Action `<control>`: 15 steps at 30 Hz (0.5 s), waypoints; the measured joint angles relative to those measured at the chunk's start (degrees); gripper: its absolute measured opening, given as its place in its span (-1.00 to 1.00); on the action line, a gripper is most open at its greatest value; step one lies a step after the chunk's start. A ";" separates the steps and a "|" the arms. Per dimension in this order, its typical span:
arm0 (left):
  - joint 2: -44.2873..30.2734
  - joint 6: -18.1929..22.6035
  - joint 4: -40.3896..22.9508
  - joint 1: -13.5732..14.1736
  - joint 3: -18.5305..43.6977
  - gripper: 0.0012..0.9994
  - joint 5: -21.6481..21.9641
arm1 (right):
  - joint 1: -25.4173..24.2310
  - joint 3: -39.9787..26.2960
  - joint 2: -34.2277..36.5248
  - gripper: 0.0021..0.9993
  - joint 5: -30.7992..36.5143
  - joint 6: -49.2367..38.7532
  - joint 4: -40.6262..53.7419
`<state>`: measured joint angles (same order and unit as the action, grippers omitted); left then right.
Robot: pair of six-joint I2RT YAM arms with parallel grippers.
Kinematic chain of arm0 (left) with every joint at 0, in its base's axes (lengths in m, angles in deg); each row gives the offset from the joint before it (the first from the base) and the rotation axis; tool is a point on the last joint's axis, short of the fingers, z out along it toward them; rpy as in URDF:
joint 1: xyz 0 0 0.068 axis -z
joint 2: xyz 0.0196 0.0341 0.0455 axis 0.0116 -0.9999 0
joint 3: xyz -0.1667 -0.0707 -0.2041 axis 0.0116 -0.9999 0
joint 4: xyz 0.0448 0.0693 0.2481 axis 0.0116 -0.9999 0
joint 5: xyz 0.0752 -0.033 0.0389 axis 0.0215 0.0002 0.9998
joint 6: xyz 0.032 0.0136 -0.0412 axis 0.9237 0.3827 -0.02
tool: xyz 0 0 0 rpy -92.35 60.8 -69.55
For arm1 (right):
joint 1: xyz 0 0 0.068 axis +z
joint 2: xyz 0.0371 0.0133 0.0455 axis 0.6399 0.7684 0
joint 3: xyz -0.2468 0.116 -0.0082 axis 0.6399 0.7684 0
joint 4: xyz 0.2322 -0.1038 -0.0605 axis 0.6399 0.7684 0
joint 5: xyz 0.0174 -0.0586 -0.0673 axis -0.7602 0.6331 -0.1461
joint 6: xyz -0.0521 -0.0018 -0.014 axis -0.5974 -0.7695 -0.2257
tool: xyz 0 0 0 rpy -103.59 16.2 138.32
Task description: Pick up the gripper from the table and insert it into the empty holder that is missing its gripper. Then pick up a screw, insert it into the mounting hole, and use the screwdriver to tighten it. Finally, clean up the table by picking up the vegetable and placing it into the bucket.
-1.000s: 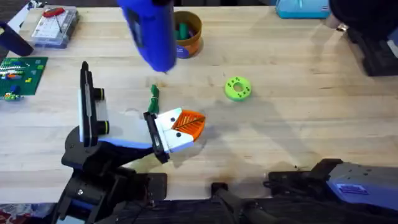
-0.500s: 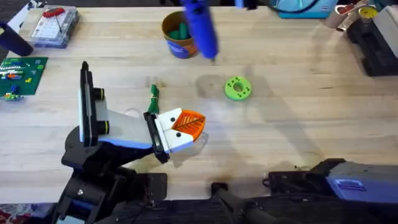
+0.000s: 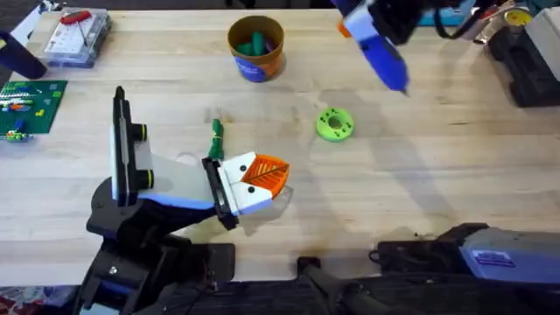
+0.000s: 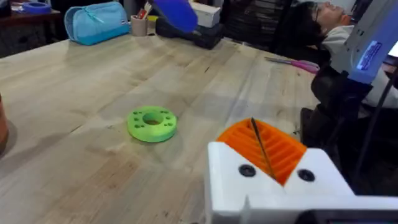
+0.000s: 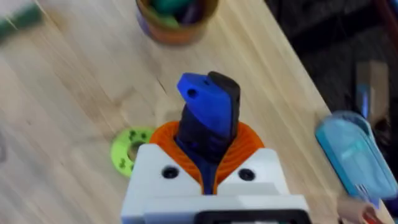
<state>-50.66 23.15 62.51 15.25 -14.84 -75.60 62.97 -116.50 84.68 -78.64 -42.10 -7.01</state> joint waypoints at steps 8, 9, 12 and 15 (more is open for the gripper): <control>0.00 0.00 0.02 0.00 0.00 -0.97 0.00 | -5.66 0.47 4.13 -0.90 6.98 -6.97 4.26; 0.00 0.00 0.00 0.00 0.00 -0.97 0.00 | -6.96 0.90 5.05 -0.90 7.17 -7.99 4.26; 0.00 0.00 0.00 0.00 0.00 -0.98 0.00 | -11.02 2.77 7.79 -0.91 7.92 -11.03 4.28; 0.00 -0.02 0.00 0.00 0.00 -0.98 0.00 | -15.05 4.74 10.98 -0.91 8.46 -14.03 4.05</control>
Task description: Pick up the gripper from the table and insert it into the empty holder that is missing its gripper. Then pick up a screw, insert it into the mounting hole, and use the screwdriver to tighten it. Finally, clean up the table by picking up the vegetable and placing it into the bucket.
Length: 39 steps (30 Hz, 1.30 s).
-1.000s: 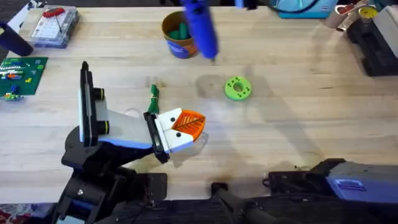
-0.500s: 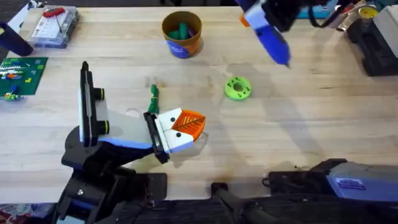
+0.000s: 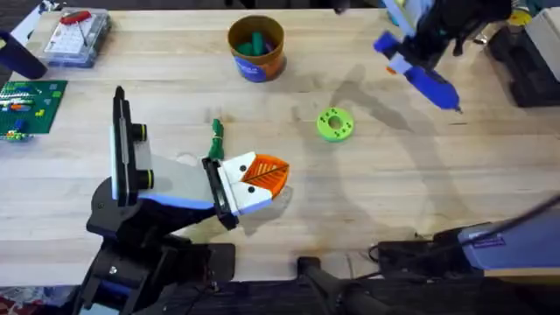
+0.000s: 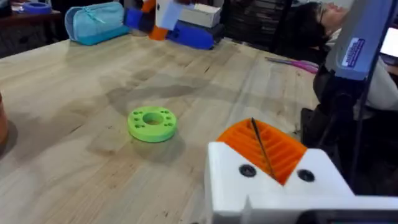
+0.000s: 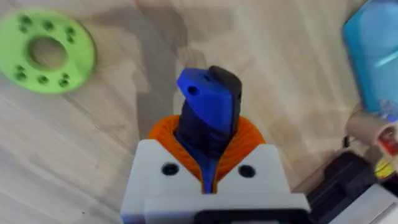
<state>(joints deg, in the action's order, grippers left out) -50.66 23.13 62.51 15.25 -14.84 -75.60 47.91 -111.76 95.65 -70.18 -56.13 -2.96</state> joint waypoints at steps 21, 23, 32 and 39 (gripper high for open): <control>0.00 0.01 0.00 0.00 0.00 -0.99 0.00 | -5.30 3.83 17.67 -0.89 0.85 -14.11 -7.95; 0.00 0.01 0.00 0.00 0.00 -0.99 0.00 | -5.24 3.65 18.08 -0.89 0.99 -14.28 -7.95; 0.00 0.01 0.00 0.00 0.00 0.80 0.00 | -5.28 3.58 17.24 0.46 1.48 -13.66 -8.66; 0.00 -0.21 1.06 0.00 -0.03 0.97 2.14 | -4.17 3.74 11.51 0.99 0.43 -10.73 -7.39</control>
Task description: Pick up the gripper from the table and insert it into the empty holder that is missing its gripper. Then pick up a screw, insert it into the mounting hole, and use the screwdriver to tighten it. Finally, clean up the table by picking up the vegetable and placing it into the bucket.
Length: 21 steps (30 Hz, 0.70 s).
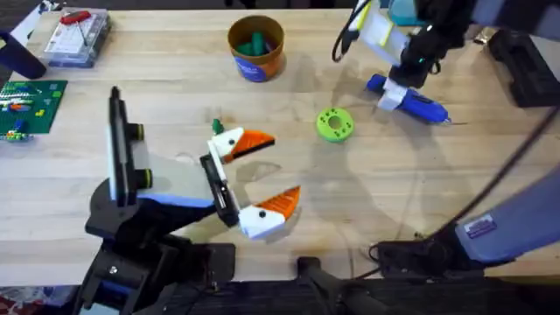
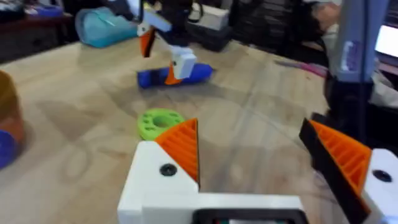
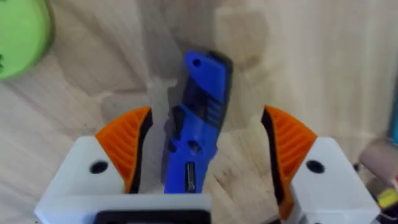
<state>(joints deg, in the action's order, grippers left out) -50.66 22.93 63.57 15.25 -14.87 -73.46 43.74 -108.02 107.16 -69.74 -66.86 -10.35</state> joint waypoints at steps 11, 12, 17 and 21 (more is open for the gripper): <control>-0.45 -4.67 5.78 -2.09 0.77 0.97 13.53 | 2.68 0.02 -22.20 0.99 -2.94 12.76 -0.30; -1.21 -4.70 4.63 -2.68 1.66 0.97 14.69 | 2.88 0.02 -23.65 0.99 -3.23 13.79 -0.26; -10.30 -3.94 -3.58 -7.05 11.50 0.97 18.39 | 4.75 0.02 -30.13 0.99 -6.84 19.03 0.82; -22.82 -0.73 -15.01 -11.64 24.22 0.97 19.87 | 6.46 0.02 -34.33 0.99 -10.30 22.55 2.61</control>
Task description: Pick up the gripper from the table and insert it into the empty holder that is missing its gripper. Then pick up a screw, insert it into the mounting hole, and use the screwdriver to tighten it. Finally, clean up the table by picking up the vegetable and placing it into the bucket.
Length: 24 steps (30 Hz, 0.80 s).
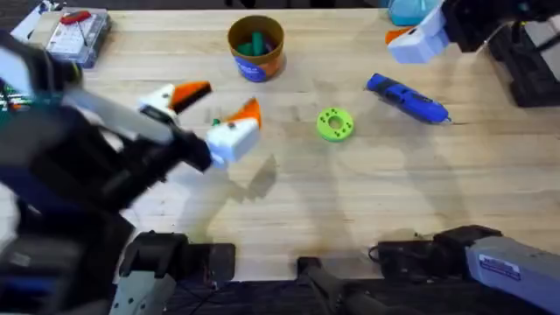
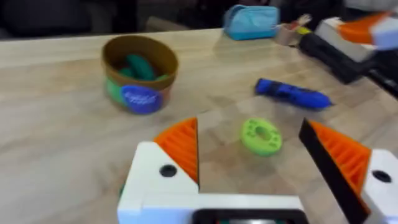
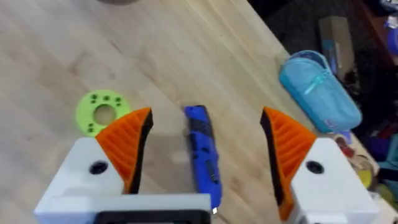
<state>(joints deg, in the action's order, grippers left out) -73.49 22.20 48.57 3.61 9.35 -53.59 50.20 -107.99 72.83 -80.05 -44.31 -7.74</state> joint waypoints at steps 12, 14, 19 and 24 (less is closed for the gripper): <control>-36.36 5.79 -29.03 -8.46 33.25 0.97 5.42 | 1.47 -0.02 -5.80 0.99 -3.85 3.48 19.28; -40.85 6.30 -32.05 -8.51 35.75 0.97 7.07 | 1.49 -0.02 -5.77 1.00 -5.29 3.55 21.04; -49.12 8.48 -35.48 -8.51 37.85 0.97 9.56 | 1.49 -0.01 -5.77 1.00 -7.83 3.57 23.95; -52.59 9.31 -37.17 -8.51 37.88 0.97 11.63 | 1.49 0.00 -5.77 1.00 -8.65 3.54 25.19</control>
<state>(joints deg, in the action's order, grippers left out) -126.08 31.51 11.40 -4.90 47.23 -41.95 51.69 -107.99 67.06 -88.69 -40.77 17.45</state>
